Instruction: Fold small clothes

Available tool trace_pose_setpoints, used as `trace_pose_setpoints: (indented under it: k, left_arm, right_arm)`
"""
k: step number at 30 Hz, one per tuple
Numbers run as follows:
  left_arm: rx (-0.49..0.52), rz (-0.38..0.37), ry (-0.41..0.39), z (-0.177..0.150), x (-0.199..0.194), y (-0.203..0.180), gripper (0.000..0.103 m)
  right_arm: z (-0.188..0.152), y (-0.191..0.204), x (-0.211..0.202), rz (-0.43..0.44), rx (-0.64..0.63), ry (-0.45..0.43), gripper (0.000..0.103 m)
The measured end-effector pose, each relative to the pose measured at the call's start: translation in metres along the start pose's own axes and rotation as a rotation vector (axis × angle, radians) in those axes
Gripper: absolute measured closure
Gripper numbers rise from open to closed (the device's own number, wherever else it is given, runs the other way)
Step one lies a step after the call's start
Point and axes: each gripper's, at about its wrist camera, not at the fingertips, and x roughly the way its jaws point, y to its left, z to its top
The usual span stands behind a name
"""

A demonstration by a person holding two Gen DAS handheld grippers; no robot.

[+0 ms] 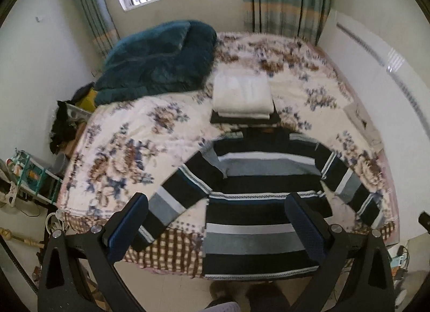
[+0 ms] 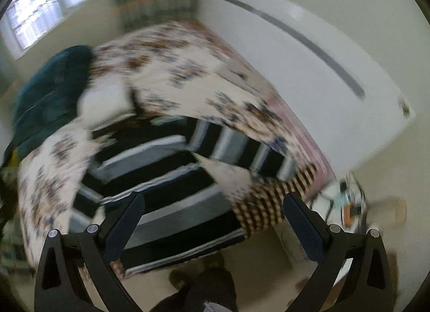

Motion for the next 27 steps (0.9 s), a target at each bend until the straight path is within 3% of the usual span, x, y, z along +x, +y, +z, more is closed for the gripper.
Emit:
trace_pose_setpoints:
  k: [8,12,16,22,26,27]
  left_arm:
    - [0.026,0.1,0.148,0.005,0.148,-0.06,0.0]
    - [0.003,0.111,0.261,-0.005,0.236,-0.083,0.0]
    - [-0.011,0.123,0.331,-0.021,0.306,-0.1,0.0]
    - [-0.037,0.153,0.375,-0.035,0.391,-0.12,0.0]
    - [-0.061,0.124,0.398,-0.036,0.421,-0.125,0.0]
    - [-0.054,0.12,0.4,-0.036,0.424,-0.126,0.0]
  right_arm:
    - [0.017,-0.139,0.235,-0.044,0.387,0.24,0.0]
    - [0.006,-0.206,0.363,-0.083,0.589,0.366,0.0]
    - [-0.011,-0.249,0.45,-0.105,0.755,0.425,0.0]
    - [-0.038,-0.288,0.552,0.011,1.016,0.417,0.001]
    - [-0.05,-0.298,0.57,0.025,1.183,0.314,0.003]
    - [-0.051,-0.299,0.569,0.024,1.212,0.282,0.009]
